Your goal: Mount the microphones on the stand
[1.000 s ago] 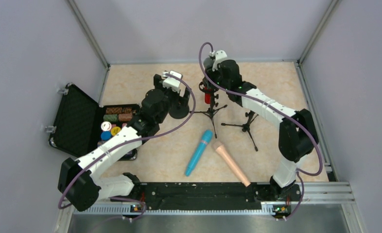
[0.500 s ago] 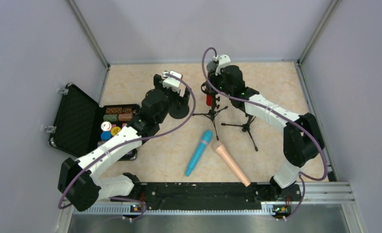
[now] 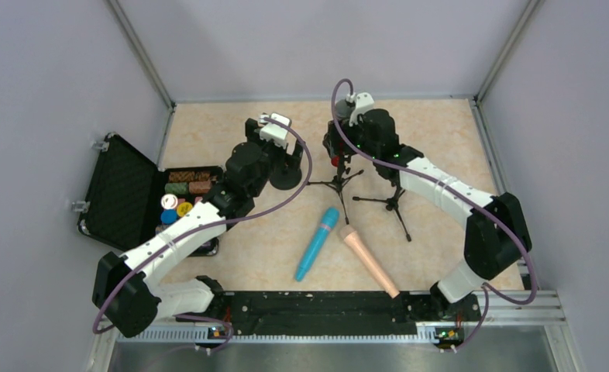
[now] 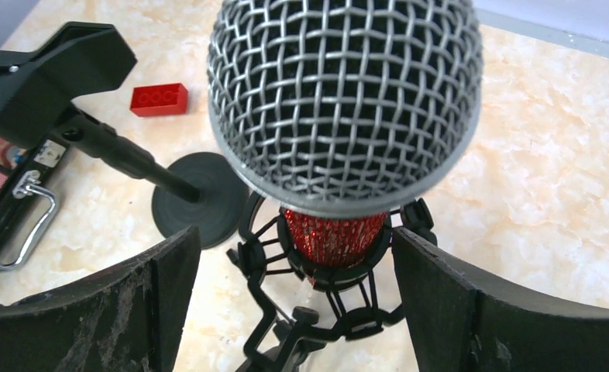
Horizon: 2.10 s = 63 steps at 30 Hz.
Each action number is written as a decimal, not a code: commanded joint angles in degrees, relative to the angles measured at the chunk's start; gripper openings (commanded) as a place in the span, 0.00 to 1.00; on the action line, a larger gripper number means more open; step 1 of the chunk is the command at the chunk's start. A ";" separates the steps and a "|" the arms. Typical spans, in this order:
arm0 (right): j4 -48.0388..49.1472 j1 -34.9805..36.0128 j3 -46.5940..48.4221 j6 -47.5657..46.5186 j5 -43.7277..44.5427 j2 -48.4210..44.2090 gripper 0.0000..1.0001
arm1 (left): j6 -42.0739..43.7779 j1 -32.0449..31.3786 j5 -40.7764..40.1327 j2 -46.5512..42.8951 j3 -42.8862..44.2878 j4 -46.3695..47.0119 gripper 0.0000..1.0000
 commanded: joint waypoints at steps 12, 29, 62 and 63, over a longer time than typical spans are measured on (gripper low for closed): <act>-7.98 0.66 -1.68 7.19 4.03 -12.46 0.95 | -0.43 0.15 0.44 0.42 -0.06 1.74 0.99; -25.97 4.19 0.48 9.63 2.30 -14.20 0.93 | -0.63 0.08 0.97 1.44 0.11 1.31 0.99; -21.11 4.29 10.83 6.24 3.73 2.55 0.53 | -1.00 -0.02 1.41 1.47 0.18 1.28 0.99; -20.70 4.31 10.70 6.14 3.48 2.70 0.51 | -1.00 -0.02 1.37 1.45 0.20 1.31 0.99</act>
